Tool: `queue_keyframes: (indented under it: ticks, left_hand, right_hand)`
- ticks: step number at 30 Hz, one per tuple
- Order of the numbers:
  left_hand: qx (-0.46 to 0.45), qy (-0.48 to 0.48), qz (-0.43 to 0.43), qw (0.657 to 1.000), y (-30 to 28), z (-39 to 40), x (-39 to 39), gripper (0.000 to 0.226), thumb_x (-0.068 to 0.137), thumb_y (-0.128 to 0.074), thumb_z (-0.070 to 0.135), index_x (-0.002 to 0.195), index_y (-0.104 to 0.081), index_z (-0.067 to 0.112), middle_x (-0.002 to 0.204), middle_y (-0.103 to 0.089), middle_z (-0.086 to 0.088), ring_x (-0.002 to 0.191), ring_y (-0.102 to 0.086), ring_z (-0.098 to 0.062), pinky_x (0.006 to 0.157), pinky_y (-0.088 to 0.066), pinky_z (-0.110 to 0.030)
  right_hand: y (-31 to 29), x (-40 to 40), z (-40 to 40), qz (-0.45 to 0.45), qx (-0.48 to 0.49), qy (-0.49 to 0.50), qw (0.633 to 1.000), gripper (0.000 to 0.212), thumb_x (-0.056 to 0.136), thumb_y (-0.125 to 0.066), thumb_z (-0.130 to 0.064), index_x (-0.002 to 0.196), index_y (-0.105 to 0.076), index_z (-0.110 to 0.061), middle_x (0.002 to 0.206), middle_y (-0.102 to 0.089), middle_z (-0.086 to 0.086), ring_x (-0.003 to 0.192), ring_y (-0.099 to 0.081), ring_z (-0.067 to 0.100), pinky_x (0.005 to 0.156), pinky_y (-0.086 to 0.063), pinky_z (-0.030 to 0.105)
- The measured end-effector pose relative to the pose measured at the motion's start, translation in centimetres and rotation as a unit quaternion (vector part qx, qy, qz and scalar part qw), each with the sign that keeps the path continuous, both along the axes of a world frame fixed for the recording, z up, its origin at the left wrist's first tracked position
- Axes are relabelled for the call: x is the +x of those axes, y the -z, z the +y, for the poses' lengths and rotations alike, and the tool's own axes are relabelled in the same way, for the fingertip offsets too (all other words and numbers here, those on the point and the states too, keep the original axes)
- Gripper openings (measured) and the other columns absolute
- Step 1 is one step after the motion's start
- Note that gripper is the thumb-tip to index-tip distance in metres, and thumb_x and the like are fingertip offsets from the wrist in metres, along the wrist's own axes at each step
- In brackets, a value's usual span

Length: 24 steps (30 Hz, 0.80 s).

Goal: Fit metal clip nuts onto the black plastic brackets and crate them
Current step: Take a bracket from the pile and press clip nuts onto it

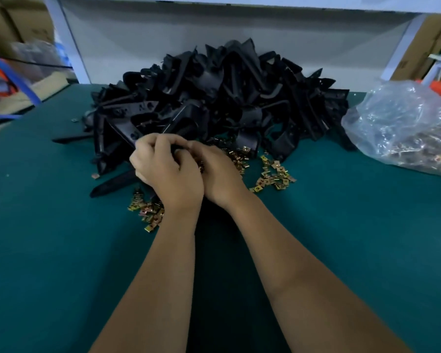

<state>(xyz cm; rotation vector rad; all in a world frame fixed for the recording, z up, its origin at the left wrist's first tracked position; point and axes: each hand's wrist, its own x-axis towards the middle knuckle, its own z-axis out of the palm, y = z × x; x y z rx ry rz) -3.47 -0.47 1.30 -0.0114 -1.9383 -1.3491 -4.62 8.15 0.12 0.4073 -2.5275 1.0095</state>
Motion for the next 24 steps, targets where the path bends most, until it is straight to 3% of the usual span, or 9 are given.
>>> queue_keyframes:
  ticks: [2, 4, 7, 9, 11, 15, 18, 20, 24]
  left_hand:
    - [0.012, 0.004, -0.034, 0.999, -0.2, 0.1, 0.0, 0.021, 0.08, -0.046, -0.001, 0.081, -0.065, 0.009, 0.108, -0.047, 0.004, 0.11, -0.049, -0.03, 0.093, -0.043, -0.052]
    - [0.0, 0.003, -0.054, 0.999, -0.2, 0.4, -0.1, 0.021, 0.081, -0.049, -0.001, 0.083, -0.066, 0.011, 0.107, -0.049, 0.005, 0.111, -0.049, -0.026, 0.101, -0.037, -0.048]
    - [-0.027, 0.021, -0.033, 0.999, -0.1, 1.0, -0.2, 0.022, 0.08, -0.047, 0.002, 0.083, -0.068, 0.011, 0.106, -0.057, -0.002, 0.108, -0.051, -0.025, 0.097, -0.035, -0.042]
    - [-0.044, 0.046, 0.008, 0.998, -0.1, 1.5, -0.1, 0.024, 0.081, -0.043, 0.005, 0.084, -0.067, 0.011, 0.106, -0.058, -0.004, 0.108, -0.046, -0.023, 0.094, -0.032, -0.038]
    - [-0.087, 0.062, 0.063, 0.992, 0.1, 2.2, 0.3, 0.025, 0.08, -0.042, 0.008, 0.085, -0.067, 0.01, 0.107, -0.058, -0.007, 0.107, -0.043, -0.023, 0.092, -0.03, -0.037]
    - [-0.151, 0.088, 0.12, 0.977, 0.7, 2.8, 0.6, 0.022, 0.076, -0.041, 0.004, 0.08, -0.063, 0.007, 0.103, -0.058, -0.009, 0.102, -0.041, -0.023, 0.088, -0.03, -0.035]
    - [-0.097, 0.135, 0.058, 0.984, 1.2, 2.5, -0.1, 0.024, 0.079, -0.039, -0.004, 0.075, -0.059, 0.008, 0.09, -0.054, 0.001, 0.093, -0.046, -0.023, 0.081, -0.031, -0.015]
    - [-0.073, 0.154, -0.002, 0.985, 1.4, 2.5, -0.7, 0.027, 0.083, -0.04, -0.009, 0.075, -0.057, 0.011, 0.085, -0.052, 0.007, 0.093, -0.049, -0.025, 0.076, -0.032, -0.01]
    - [-0.075, 0.167, -0.092, 0.979, 1.9, 3.0, -1.7, 0.027, 0.09, -0.042, -0.003, 0.081, -0.063, 0.012, 0.082, -0.049, 0.014, 0.093, -0.055, -0.028, 0.071, -0.049, -0.039]
  right_hand:
    - [-0.1, -0.5, -0.1, 0.018, 0.088, -0.001, 0.996, 0.026, 0.091, -0.059, -0.014, 0.116, -0.064, -0.016, 0.102, -0.072, 0.002, 0.096, -0.064, 0.023, 0.088, -0.047, 0.039]
    - [0.1, -1.0, 0.1, 0.027, 0.116, -0.008, 0.993, 0.017, 0.093, -0.056, -0.01, 0.107, -0.066, -0.011, 0.097, -0.069, 0.006, 0.095, -0.062, 0.024, 0.087, -0.046, 0.032]
    - [-1.1, 0.0, 0.5, -0.009, -0.094, 0.031, 0.995, 0.013, 0.097, -0.047, -0.004, 0.097, -0.061, -0.004, 0.083, -0.057, 0.009, 0.084, -0.058, 0.02, 0.07, -0.049, 0.021]
    - [-1.6, 0.3, 1.7, 0.014, -0.072, 0.067, 0.995, 0.017, 0.094, -0.05, 0.0, 0.084, -0.06, -0.009, 0.078, -0.055, 0.0, 0.075, -0.056, 0.007, 0.068, -0.047, 0.014]
    - [-2.1, 0.7, 2.2, -0.001, -0.105, 0.062, 0.993, 0.015, 0.091, -0.057, 0.003, 0.09, -0.065, -0.01, 0.082, -0.056, -0.008, 0.076, -0.052, -0.001, 0.073, -0.044, 0.01]
    - [-2.6, 1.7, 4.4, 0.013, -0.293, 0.118, 0.949, 0.017, 0.089, -0.062, -0.001, 0.097, -0.069, -0.013, 0.093, -0.069, -0.003, 0.091, -0.065, 0.01, 0.083, -0.053, 0.025]
    - [-2.0, 2.6, 6.1, 0.03, -0.374, 0.193, 0.906, 0.021, 0.092, -0.06, -0.005, 0.095, -0.069, -0.023, 0.095, -0.071, -0.007, 0.094, -0.066, 0.008, 0.086, -0.053, 0.026]
    - [-1.3, 3.2, 6.7, 0.018, -0.427, 0.209, 0.879, 0.02, 0.093, -0.059, -0.004, 0.098, -0.071, -0.019, 0.096, -0.072, -0.004, 0.094, -0.067, 0.011, 0.088, -0.055, 0.029]
    - [-0.7, 3.9, 7.3, 0.009, -0.476, 0.208, 0.854, 0.019, 0.093, -0.057, 0.0, 0.106, -0.069, -0.008, 0.101, -0.073, 0.006, 0.098, -0.068, 0.019, 0.095, -0.054, 0.039]
